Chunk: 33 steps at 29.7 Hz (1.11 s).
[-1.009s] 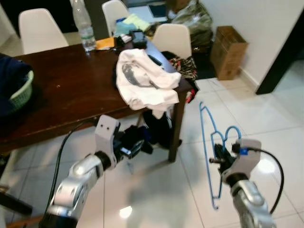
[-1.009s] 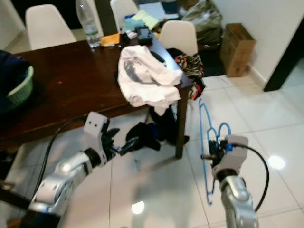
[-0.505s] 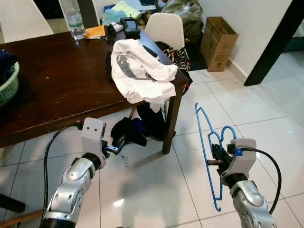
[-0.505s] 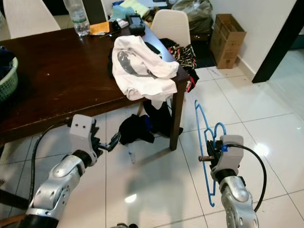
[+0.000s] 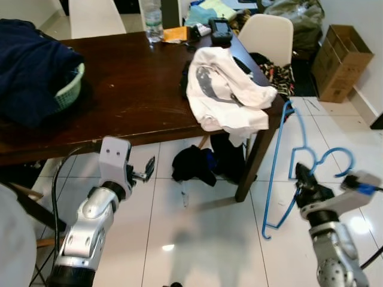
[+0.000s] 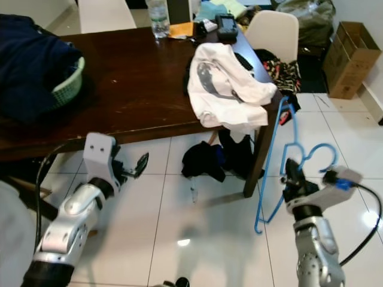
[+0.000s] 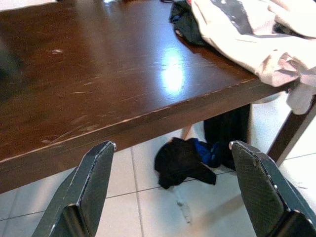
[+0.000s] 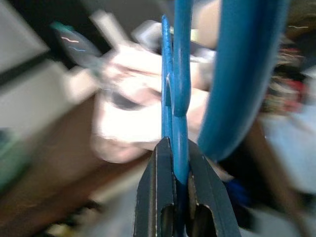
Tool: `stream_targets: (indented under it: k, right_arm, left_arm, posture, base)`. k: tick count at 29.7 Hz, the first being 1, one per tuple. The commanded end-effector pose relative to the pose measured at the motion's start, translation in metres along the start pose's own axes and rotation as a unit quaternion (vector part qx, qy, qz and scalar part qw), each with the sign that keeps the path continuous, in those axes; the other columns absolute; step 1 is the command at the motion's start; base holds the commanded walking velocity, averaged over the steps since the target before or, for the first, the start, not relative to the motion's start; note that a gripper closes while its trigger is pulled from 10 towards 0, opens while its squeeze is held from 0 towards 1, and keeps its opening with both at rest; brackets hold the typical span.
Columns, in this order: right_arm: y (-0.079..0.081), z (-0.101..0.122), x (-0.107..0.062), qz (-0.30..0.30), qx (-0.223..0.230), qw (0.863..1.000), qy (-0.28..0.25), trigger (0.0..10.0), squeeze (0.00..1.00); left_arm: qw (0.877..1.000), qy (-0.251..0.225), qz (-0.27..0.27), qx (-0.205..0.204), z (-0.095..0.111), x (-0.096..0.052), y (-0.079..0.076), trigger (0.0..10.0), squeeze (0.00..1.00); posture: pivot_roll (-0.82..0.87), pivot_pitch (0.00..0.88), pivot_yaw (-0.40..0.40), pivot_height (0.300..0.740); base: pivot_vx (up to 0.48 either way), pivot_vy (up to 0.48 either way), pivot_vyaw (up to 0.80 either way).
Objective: Hang hanger
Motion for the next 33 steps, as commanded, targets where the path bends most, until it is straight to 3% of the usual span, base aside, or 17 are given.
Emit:
stream_targets:
  k: [1, 2, 3, 4, 6, 8, 10, 15, 20, 25, 33]
  right_arm:
    - [0.025, -0.002, 0.002, 0.057, 0.033, 0.998, 0.012, 10.0, 0.00]
    - [0.025, -0.002, 0.002, 0.057, 0.033, 0.998, 0.012, 10.0, 0.00]
    - [0.044, -0.007, 0.004, 0.102, 0.044, 0.993, 0.030, 10.0, 0.00]
    - [0.044, -0.007, 0.004, 0.102, 0.044, 0.993, 0.030, 10.0, 0.00]
    - [0.070, -0.018, 0.003, 0.163, 0.054, 0.983, 0.065, 10.0, 0.00]
    - [0.076, -0.022, 0.002, 0.178, 0.054, 0.979, 0.078, 10.0, 0.00]
    - [0.086, -0.045, -0.003, 0.206, 0.001, 0.969, 0.138, 10.0, 0.00]
    - [0.083, -0.058, -0.007, 0.203, -0.031, 0.964, 0.166, 10.0, 0.00]
    - [0.067, -0.064, -0.003, 0.158, -0.060, 0.970, 0.177, 10.0, 0.00]
    - [0.048, -0.068, -0.003, 0.111, -0.104, 0.969, 0.193, 10.0, 0.00]
    - [0.042, -0.072, -0.003, 0.094, -0.116, 0.969, 0.195, 10.0, 0.00]
  left_arm:
    - [1.000, -0.010, 0.022, 0.001, 0.007, 0.000, 0.011, 10.0, 0.00]
    - [1.000, -0.010, 0.022, 0.001, 0.007, 0.000, 0.011, 10.0, 0.00]
    - [0.999, -0.021, 0.030, 0.002, 0.015, 0.002, 0.016, 10.0, 0.00]
    - [0.999, -0.021, 0.030, 0.002, 0.015, 0.002, 0.016, 10.0, 0.00]
    - [0.999, -0.035, 0.041, 0.004, 0.026, 0.006, 0.023, 10.0, 0.00]
    - [0.998, -0.040, 0.043, 0.005, 0.029, 0.006, 0.024, 10.0, 0.00]
    - [0.997, -0.046, 0.053, 0.009, 0.035, 0.007, 0.031, 10.0, 0.00]
    - [0.997, -0.047, 0.055, 0.010, 0.035, 0.007, 0.033, 10.0, 0.00]
    - [0.997, -0.050, 0.057, 0.012, 0.036, 0.005, 0.038, 10.0, 0.00]
    - [0.994, -0.058, 0.083, 0.029, 0.044, 0.004, 0.056, 10.0, 0.00]
    - [0.994, -0.061, 0.087, 0.032, 0.048, 0.006, 0.064, 10.0, 0.00]
  posture:
    - [0.05, 0.180, 0.017, 0.740]
    - [0.05, 0.180, 0.017, 0.740]
    - [0.05, 0.180, 0.017, 0.740]
    - [0.05, 0.180, 0.017, 0.740]
    - [0.05, 0.177, 0.015, 0.740]
    - [0.05, 0.176, 0.014, 0.740]
    - [0.06, 0.175, 0.009, 0.740]
    - [0.06, 0.175, 0.009, 0.740]
    - [0.06, 0.175, 0.006, 0.740]
    - [0.06, 0.175, 0.004, 0.740]
    - [0.06, 0.178, 0.008, 0.740]
  base:
    - [0.000, 0.000, 0.77]
    - [0.000, 0.000, 0.77]
    - [0.000, 0.000, 0.77]
    - [0.000, 0.000, 0.77]
    - [0.000, 0.000, 0.77]
    - [0.000, 0.000, 0.77]
    - [0.000, 0.000, 0.77]
    - [0.000, 0.000, 0.76]
    - [0.000, 0.000, 0.10]
    - [0.367, 0.000, 0.00]
    - [0.395, 0.000, 0.00]
Point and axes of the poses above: a point about 5 cm out from each wrist's last joint towards the gripper, its own x axis pointing out of the wrist towards the gripper, its own z axis along the axis of the wrist's last joint, y = z × x, the point moved 4 cm from there along x, pointing out of the wrist towards the gripper, and after that the axes turned 14 degrees about x, right-handed, at the moved point
